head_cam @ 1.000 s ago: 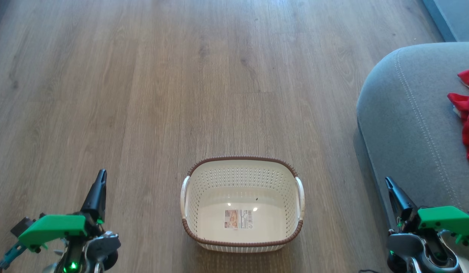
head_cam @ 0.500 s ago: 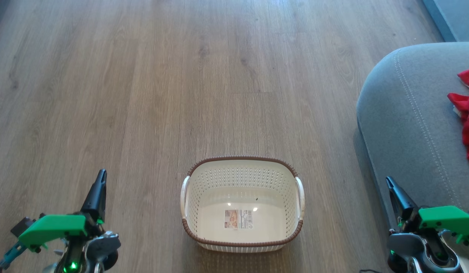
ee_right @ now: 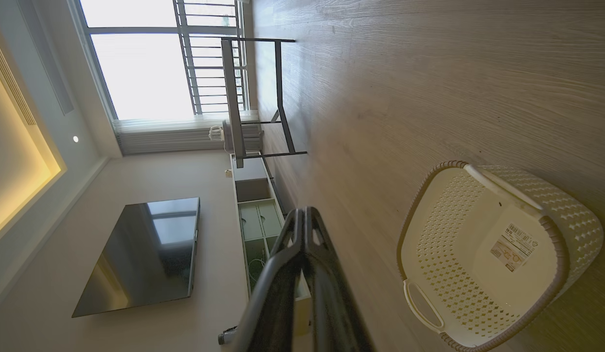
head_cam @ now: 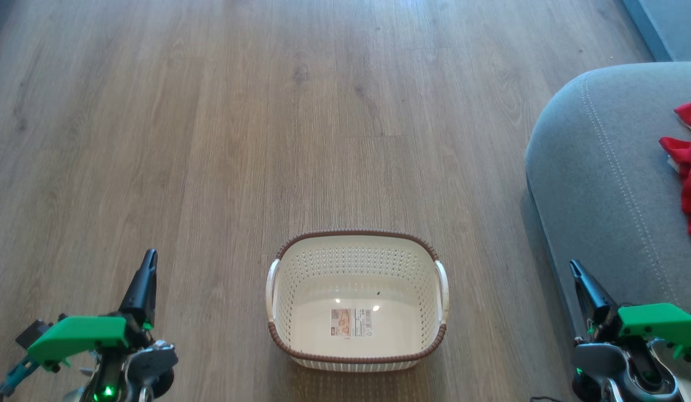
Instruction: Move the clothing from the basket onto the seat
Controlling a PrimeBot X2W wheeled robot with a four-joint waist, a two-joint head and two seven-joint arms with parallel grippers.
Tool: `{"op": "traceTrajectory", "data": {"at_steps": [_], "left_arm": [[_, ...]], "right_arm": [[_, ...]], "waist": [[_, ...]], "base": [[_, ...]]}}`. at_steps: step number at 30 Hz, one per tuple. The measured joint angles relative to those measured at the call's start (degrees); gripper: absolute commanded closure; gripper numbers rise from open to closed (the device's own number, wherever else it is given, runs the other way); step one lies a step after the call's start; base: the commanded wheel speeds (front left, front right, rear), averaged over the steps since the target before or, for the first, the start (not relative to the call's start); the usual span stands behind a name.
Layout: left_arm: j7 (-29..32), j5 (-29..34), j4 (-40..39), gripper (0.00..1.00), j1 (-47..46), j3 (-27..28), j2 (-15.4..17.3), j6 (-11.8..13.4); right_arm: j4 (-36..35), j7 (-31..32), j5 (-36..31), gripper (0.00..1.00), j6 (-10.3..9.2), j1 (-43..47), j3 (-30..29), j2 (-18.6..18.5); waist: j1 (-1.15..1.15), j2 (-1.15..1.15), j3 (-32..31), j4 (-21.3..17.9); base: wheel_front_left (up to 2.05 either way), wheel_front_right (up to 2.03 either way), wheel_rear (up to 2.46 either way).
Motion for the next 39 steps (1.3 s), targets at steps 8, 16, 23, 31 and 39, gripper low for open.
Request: {"op": "traceTrajectory", "data": {"at_steps": [8,16,23,31,39], "left_arm": [[0.0,0.0,0.0,1.0,0.0,0.0,0.0,0.0],[0.0,0.0,0.0,1.0,-0.01,0.0,0.0,0.0],[0.0,0.0,0.0,1.0,-0.01,0.01,0.0,0.0],[0.0,0.0,0.0,1.0,-0.01,0.01,-0.01,0.0],[0.0,0.0,0.0,1.0,-0.01,0.01,-0.01,0.0]], "right_arm": [[0.0,0.01,0.0,1.0,0.0,0.0,-0.13,0.02],[0.0,0.07,-0.07,1.0,0.0,0.0,-0.2,0.03],[0.0,0.08,-0.08,1.0,0.0,0.0,-0.25,0.04],[0.0,0.08,-0.08,1.0,0.0,-0.01,-0.33,0.07],[0.0,0.09,-0.08,1.0,0.0,-0.01,-0.41,0.1]], "waist": [[0.0,0.0,0.0,0.0],[0.0,0.0,0.0,0.0],[0.0,0.0,0.0,0.0],[0.0,0.0,0.0,0.0],[0.0,0.0,0.0,0.0]], "base": [[0.0,0.0,0.0],[0.0,0.0,0.0],[0.0,0.0,0.0],[0.0,0.0,0.0],[0.0,0.0,0.0]]}}
